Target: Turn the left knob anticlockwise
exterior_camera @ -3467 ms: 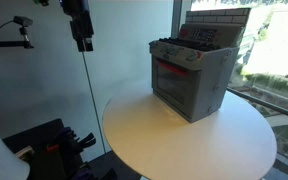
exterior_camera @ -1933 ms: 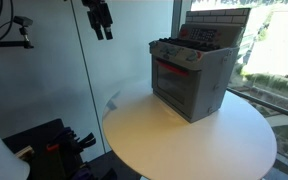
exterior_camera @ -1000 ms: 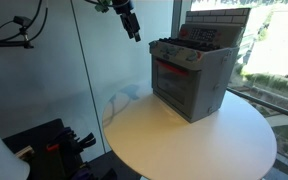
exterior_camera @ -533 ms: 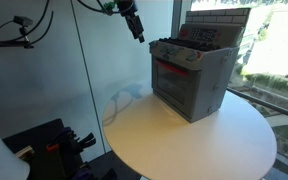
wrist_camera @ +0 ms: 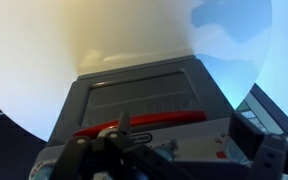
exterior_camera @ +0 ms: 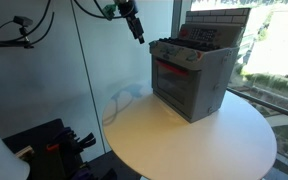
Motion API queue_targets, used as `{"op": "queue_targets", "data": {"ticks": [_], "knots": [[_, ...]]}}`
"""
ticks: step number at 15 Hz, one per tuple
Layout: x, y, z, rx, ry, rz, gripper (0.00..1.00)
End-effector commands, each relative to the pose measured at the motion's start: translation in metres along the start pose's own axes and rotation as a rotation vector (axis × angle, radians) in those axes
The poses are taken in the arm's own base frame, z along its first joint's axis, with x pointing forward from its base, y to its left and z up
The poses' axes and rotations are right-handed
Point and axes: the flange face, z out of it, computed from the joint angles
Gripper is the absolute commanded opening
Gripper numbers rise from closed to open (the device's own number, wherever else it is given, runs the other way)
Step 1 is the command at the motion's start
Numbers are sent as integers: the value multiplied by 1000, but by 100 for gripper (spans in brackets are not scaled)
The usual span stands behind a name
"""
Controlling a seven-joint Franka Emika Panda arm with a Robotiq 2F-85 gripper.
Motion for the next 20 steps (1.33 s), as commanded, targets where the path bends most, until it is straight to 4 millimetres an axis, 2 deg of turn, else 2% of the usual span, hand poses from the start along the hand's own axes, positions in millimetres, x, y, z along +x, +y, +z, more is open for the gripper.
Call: {"op": "queue_targets", "data": {"ticks": [1,11,20], "knots": [[5,-5,8,58,22,27,100],[8,-24,36,205,93,76,100],[13,-34,52,290,141,123,100]]}}
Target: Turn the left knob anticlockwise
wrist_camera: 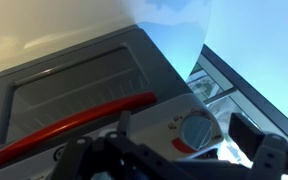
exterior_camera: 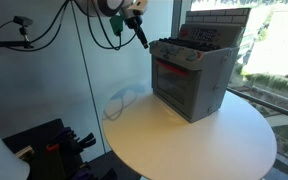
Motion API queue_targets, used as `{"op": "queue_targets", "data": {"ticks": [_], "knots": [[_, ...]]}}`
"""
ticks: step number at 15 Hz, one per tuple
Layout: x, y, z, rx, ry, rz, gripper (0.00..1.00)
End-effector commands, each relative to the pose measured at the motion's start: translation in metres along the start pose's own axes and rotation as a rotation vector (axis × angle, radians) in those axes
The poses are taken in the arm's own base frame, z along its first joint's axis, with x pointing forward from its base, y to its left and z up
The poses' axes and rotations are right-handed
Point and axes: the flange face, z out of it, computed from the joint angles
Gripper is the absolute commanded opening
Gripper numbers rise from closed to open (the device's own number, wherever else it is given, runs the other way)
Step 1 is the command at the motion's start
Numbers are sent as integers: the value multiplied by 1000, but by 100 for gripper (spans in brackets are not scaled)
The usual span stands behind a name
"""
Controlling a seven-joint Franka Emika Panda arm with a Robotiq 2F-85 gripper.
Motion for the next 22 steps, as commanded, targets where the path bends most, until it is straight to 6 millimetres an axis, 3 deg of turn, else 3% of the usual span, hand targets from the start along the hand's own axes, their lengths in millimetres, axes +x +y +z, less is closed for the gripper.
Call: {"op": "queue_targets", "data": {"ticks": [1,11,22], "knots": [[4,-4,4,30,16,5,100],[8,-13,14,56,29,0,100],[1,-9,16,42,18,10,100]]}}
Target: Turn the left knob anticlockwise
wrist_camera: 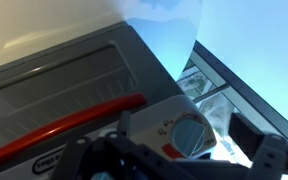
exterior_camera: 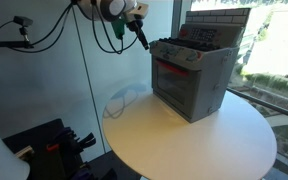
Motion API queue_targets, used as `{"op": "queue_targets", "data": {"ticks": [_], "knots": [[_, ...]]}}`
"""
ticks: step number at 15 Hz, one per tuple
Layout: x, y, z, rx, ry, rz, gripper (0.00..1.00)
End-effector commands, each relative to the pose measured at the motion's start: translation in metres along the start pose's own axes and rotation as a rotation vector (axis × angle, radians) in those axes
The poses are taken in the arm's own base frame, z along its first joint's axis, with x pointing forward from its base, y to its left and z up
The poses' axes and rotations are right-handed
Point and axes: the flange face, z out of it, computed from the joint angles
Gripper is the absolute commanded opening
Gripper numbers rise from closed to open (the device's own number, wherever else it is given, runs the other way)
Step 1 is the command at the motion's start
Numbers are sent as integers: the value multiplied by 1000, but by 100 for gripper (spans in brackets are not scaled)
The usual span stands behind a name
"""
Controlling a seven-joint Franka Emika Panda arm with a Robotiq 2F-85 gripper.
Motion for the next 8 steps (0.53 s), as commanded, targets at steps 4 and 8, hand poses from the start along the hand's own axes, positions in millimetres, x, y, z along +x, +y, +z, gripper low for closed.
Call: {"op": "queue_targets", "data": {"ticks": [4,8], "knots": [[4,-4,0,12,4,5,100],[5,-6,-1,19,13,2,100]]}}
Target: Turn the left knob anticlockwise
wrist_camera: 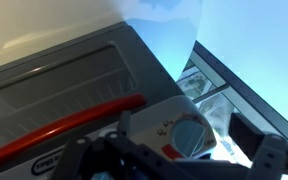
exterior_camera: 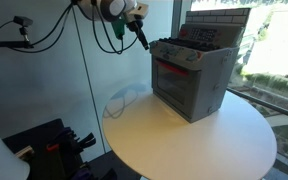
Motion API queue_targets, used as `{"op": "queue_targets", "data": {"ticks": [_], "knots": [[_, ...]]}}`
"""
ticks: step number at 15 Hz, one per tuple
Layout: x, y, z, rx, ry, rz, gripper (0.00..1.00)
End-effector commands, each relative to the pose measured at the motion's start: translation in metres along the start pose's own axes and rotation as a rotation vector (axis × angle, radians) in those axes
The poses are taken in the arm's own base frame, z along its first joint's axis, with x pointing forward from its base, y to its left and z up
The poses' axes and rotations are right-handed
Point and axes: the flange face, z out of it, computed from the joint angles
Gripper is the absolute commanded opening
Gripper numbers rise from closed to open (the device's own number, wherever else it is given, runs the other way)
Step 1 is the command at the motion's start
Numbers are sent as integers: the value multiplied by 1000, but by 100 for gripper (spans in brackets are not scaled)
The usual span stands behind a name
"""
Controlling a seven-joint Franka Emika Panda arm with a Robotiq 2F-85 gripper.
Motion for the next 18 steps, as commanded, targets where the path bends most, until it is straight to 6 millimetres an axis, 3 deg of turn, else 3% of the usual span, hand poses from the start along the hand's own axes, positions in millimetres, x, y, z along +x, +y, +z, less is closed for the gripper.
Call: {"op": "queue_targets", "data": {"ticks": [1,18], "knots": [[6,-6,-2,20,15,3,100],[22,-16,6,41,34,16,100]]}}
